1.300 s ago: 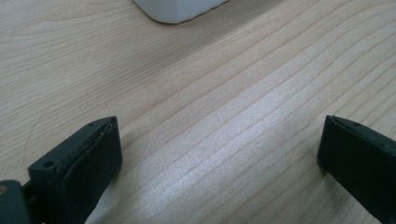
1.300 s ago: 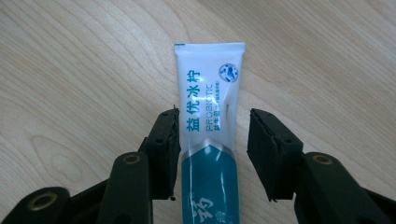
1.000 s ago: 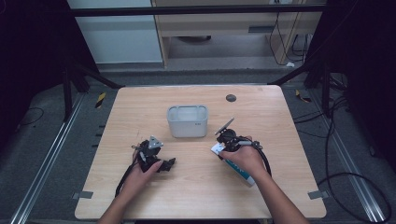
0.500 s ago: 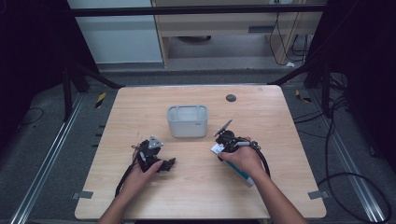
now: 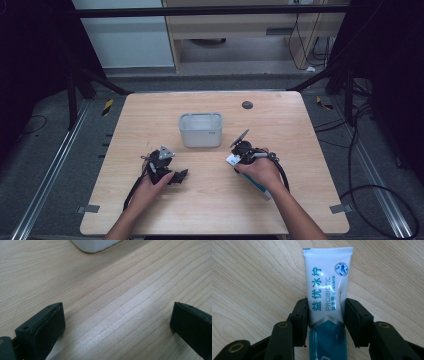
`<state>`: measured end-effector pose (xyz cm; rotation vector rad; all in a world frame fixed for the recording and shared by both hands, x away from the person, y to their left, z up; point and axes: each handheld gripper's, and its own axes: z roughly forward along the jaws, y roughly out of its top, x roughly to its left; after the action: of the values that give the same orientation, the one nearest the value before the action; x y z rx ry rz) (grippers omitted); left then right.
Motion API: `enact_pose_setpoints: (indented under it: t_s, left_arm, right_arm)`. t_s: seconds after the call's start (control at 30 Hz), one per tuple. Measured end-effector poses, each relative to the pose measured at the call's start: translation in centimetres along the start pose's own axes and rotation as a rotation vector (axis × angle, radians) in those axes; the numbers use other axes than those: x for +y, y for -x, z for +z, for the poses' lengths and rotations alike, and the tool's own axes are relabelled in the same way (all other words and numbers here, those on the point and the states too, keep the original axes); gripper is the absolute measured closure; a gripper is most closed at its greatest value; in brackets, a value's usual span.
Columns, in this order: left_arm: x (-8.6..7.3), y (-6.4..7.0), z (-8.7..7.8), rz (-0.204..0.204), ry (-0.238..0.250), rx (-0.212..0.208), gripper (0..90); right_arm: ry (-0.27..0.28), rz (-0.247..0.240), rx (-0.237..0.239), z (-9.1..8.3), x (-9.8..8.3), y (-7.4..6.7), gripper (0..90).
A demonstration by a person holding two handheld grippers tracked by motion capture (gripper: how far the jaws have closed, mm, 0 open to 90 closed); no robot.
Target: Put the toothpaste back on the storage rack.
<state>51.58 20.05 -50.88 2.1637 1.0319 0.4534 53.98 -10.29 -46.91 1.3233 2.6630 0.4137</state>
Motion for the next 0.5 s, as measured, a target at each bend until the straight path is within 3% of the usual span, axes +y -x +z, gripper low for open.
enact_pose_setpoints:
  t_s: [0.23, 0.5]
  left_arm:
    - [0.0, 0.0, 0.0, 0.0, 0.0, 0.0, 0.0]
    - [0.0, -0.01, 0.0, 0.001, 0.0, 0.0, 0.0]
  right_arm:
    - [0.002, -0.014, -0.012, -0.04, -0.04, -0.01, 56.7]
    - [0.014, -0.018, -0.018, -0.47, -0.05, 0.11, 66.3]
